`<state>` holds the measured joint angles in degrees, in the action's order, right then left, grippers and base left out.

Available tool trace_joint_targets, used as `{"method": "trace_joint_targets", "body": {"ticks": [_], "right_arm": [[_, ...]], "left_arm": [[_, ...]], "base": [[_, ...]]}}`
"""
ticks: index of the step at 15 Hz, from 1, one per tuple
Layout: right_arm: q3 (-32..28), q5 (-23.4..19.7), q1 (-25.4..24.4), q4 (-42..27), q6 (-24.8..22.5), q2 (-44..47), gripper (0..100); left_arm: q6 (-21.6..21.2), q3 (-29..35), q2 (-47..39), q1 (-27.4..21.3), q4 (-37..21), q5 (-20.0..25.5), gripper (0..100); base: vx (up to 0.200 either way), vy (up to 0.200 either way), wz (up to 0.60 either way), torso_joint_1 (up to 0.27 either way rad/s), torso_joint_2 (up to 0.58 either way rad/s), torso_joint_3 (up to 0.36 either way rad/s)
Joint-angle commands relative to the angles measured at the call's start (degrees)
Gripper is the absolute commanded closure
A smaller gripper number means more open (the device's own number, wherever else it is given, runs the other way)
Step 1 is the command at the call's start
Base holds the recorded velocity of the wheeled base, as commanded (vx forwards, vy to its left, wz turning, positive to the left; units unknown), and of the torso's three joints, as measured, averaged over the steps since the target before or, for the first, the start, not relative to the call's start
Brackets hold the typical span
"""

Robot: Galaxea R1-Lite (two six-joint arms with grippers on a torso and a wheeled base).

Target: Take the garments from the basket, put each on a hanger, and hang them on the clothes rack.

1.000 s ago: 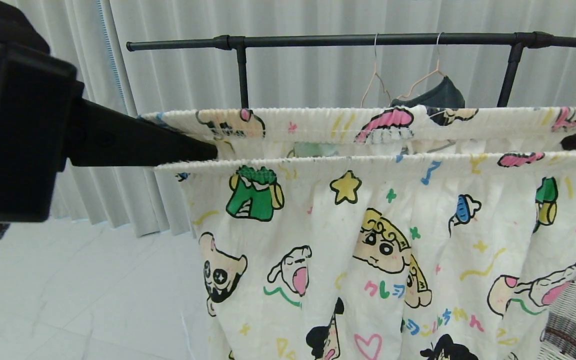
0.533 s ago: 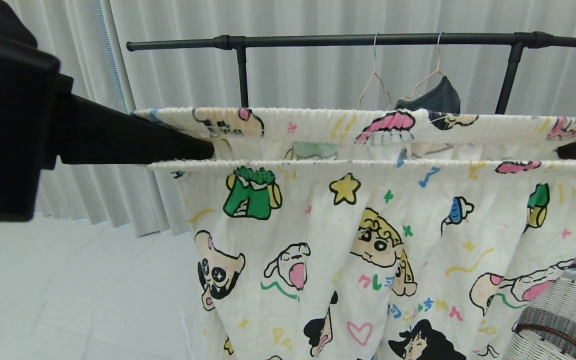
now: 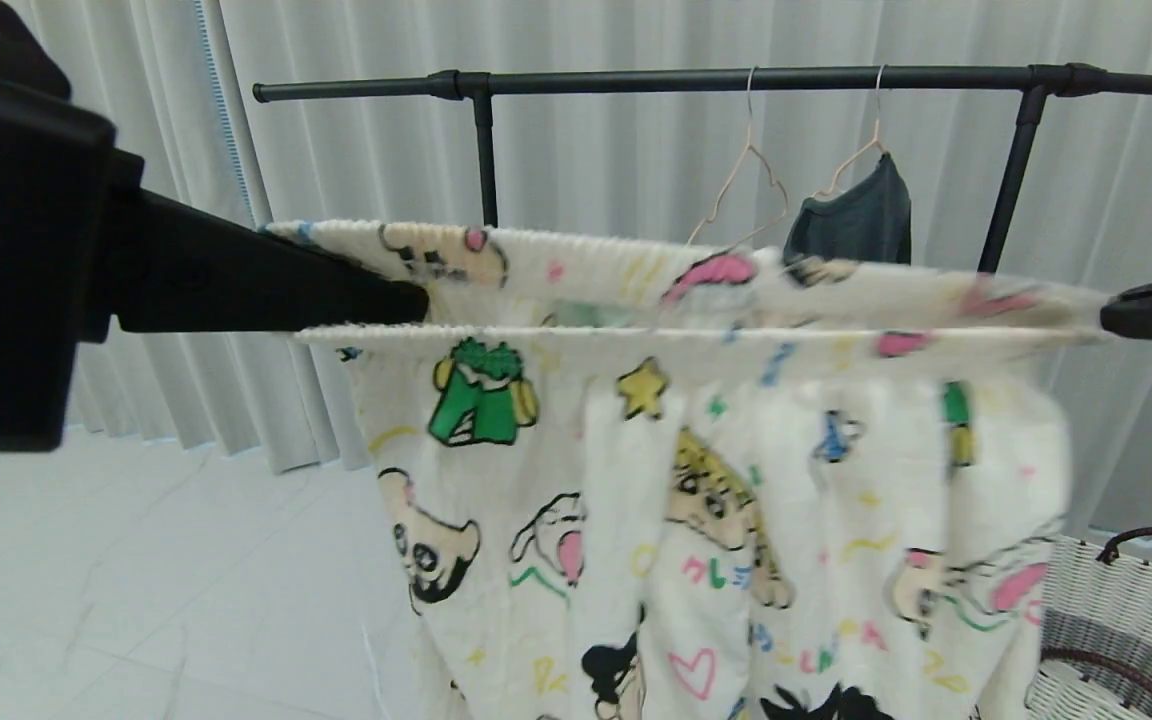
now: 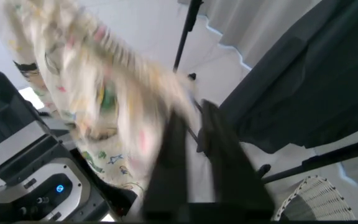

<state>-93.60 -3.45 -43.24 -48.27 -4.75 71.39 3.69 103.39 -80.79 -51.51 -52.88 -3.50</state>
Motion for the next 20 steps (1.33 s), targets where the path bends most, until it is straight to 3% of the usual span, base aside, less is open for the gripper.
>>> {"method": "trace_joint_targets", "body": {"ticks": [1, 5, 8, 11, 13, 15, 17, 20], "right_arm": [[0.79, -0.15, -0.27, 0.02, -0.08, -0.02, 0], [9.40, -0.68, -4.31, 0.81, -2.28, -4.94, 0], [16.87, 0.64, -1.50, 9.60, -2.80, -6.79, 0], [17.31, 16.63, 10.37, 10.39, -5.27, -4.15, 0], [18.10, 22.52, 17.22, 10.48, -9.40, -3.62, 0], [18.98, 23.58, 20.39, 10.75, -11.07, -3.71, 0], [20.12, 28.94, 20.92, 10.83, -12.21, -4.24, 0], [20.83, 30.26, 22.23, 11.71, -12.21, -4.24, 0]], "left_arm": [[0.00, -0.03, -0.07, -0.26, 0.06, 0.07, 100], [0.00, -0.29, -2.18, -0.17, 0.06, -6.35, 100], [0.09, -1.44, -3.15, 0.00, -0.03, -12.23, 100], [0.09, -5.92, -2.53, 3.87, 0.06, -18.91, 100], [0.26, -7.06, -1.83, 4.31, 0.06, -23.40, 100], [0.26, -7.68, -1.21, 4.40, 0.06, -24.71, 100], [0.26, -7.76, -1.21, 4.40, 0.06, -24.71, 100], [0.26, -8.11, -1.48, 4.40, 0.15, -24.71, 100]], "base": [[0.000, 0.000, 0.00, 0.000, 0.00, 0.000], [0.000, 0.000, 0.00, 0.000, 0.00, 0.000], [0.000, 0.000, 0.00, 0.000, 0.00, 0.000], [0.000, 0.000, 0.00, 0.000, 0.00, 0.000], [0.000, 0.000, 0.00, 0.000, 0.00, 0.000], [0.000, 0.000, 0.00, 0.000, 0.00, 0.000], [0.000, 0.000, 0.00, 0.000, 0.00, 0.000], [0.000, 0.000, -0.20, 0.002, 0.00, -0.004]]}}
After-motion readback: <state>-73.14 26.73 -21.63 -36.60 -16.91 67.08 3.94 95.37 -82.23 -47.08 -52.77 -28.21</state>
